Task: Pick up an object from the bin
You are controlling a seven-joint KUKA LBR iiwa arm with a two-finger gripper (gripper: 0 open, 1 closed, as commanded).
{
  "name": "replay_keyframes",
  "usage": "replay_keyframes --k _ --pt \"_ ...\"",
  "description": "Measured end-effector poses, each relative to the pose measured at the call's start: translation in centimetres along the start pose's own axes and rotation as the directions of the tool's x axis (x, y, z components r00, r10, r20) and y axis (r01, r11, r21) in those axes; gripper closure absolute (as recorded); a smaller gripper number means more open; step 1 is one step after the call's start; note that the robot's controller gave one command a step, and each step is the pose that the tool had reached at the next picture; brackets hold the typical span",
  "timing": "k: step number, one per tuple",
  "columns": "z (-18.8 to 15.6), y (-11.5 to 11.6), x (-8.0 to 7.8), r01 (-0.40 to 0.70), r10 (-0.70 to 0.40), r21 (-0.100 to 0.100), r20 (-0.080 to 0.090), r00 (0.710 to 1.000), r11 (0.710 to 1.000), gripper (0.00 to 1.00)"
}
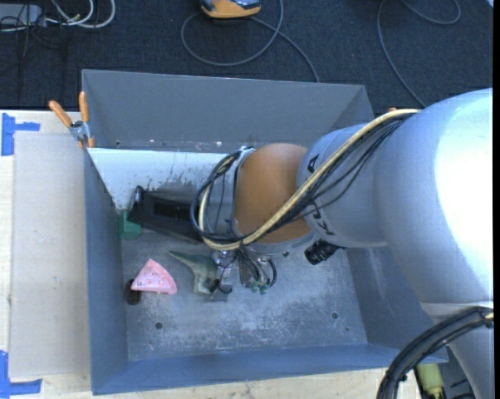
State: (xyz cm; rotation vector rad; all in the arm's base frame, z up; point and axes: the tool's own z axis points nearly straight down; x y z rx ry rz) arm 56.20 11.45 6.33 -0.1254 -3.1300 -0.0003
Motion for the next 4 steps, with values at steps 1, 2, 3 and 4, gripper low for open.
replay_keyframes --k 1,2,3,4 --pt "0.0 0.0 0.0 -0.002 0.002 0.000 0.000 1.000 1.000 1.00" --pt "-0.2 0.0 0.1 -0.002 0.002 0.000 0.000 1.000 1.000 1.00" --pt "-0.8 0.0 0.1 -0.002 0.002 0.000 0.000 1.000 1.000 1.00" --pt "-2.5 -0.1 0.3 -0.003 0.003 0.002 -0.009 1.000 1.000 1.00"
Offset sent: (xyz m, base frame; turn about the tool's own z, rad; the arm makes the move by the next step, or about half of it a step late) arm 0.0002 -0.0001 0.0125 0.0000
